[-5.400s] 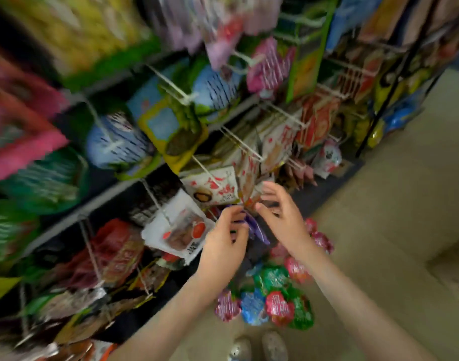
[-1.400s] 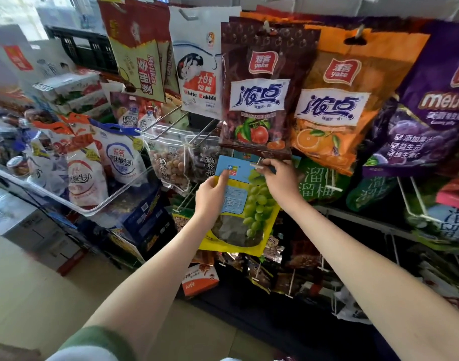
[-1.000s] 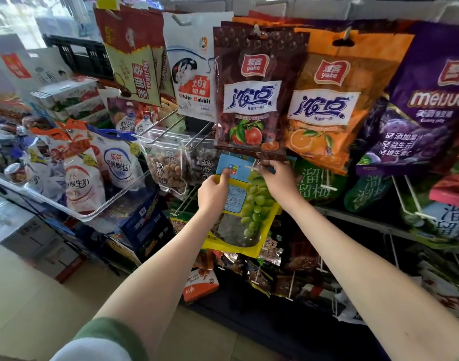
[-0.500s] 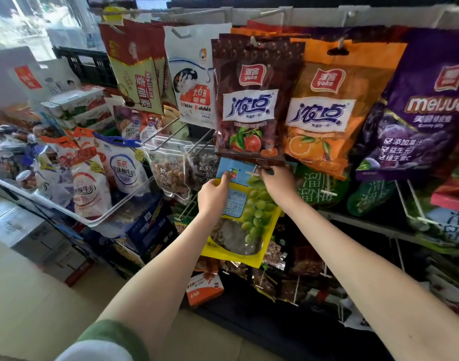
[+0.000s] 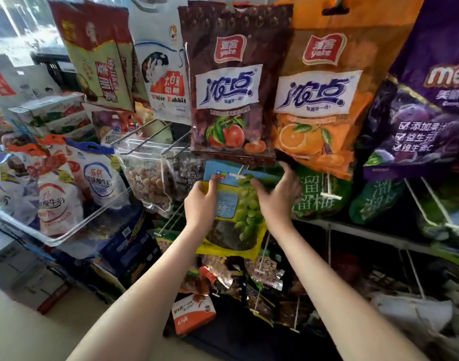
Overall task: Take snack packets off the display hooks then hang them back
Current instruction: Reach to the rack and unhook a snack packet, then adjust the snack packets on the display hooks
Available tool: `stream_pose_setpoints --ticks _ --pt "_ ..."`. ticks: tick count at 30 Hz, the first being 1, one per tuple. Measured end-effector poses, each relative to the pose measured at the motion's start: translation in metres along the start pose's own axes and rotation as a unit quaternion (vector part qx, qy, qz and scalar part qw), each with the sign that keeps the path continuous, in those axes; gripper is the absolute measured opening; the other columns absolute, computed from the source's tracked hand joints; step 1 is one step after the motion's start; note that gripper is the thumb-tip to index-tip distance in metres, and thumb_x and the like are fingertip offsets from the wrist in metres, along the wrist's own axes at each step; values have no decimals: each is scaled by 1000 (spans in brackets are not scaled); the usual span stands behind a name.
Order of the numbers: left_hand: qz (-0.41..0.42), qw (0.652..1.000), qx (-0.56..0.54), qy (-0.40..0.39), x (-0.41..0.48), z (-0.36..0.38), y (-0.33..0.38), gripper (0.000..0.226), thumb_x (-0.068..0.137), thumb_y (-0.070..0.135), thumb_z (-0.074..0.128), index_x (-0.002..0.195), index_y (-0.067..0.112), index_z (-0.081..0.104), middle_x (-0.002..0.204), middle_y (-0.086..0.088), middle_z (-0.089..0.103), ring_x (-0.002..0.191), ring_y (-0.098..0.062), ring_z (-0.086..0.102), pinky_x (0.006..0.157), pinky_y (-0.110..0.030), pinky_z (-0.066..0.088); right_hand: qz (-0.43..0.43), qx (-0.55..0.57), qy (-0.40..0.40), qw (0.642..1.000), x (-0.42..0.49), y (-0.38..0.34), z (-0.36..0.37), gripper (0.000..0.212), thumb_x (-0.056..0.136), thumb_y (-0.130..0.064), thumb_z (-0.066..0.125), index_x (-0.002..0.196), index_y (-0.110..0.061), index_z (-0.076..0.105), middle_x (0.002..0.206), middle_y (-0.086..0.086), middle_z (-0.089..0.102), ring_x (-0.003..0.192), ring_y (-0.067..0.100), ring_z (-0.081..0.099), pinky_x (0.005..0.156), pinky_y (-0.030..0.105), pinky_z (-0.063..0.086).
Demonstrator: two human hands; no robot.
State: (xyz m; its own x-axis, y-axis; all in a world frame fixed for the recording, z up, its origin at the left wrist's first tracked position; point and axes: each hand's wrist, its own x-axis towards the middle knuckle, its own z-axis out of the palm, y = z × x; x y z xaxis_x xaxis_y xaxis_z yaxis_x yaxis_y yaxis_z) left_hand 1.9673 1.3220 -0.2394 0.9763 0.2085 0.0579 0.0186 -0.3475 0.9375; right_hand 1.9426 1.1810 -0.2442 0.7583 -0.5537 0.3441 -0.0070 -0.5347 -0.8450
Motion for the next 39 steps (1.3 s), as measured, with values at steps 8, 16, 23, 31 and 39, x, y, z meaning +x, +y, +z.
stream_pose_setpoints --ticks 8,16,23,31,39 --pt "322 923 160 135 -30 85 -76 77 81 23 65 140 11 17 148 -22 19 137 -34 17 112 -45 21 61 133 -62 987 -4 104 28 80 78 -29 75 142 -18 28 143 9 38 132 24 37 109 38 32" --pt "387 893 231 -8 -26 120 -92 88 81 32 55 148 31 -2 154 -2 -21 142 -29 -22 110 -57 2 -38 181 -137 973 -8 134 30 38 89 -21 59 127 -23 51 126 1 56 115 17 53 97 38 46" --pt "374 869 320 -52 0 119 -87 102 81 41 62 146 33 -16 151 -4 -28 138 -24 -29 112 -52 3 -41 71 -120 989 -12 138 30 41 97 -22 45 137 -14 40 135 10 48 120 26 50 90 28 41" --pt "321 871 369 -52 -33 141 -69 101 87 36 58 143 32 -25 154 -12 -23 143 -32 -17 111 -62 12 -4 27 -141 990 -18 135 -22 70 94 -12 50 150 -25 10 156 -1 18 141 18 22 112 32 28" --pt "434 840 295 -138 -151 207 -46 98 80 29 62 150 18 -6 154 -21 1 142 -38 4 107 -61 19 16 -56 -41 997 -34 165 -159 54 96 -16 47 145 -24 25 146 0 33 131 15 38 97 20 34"
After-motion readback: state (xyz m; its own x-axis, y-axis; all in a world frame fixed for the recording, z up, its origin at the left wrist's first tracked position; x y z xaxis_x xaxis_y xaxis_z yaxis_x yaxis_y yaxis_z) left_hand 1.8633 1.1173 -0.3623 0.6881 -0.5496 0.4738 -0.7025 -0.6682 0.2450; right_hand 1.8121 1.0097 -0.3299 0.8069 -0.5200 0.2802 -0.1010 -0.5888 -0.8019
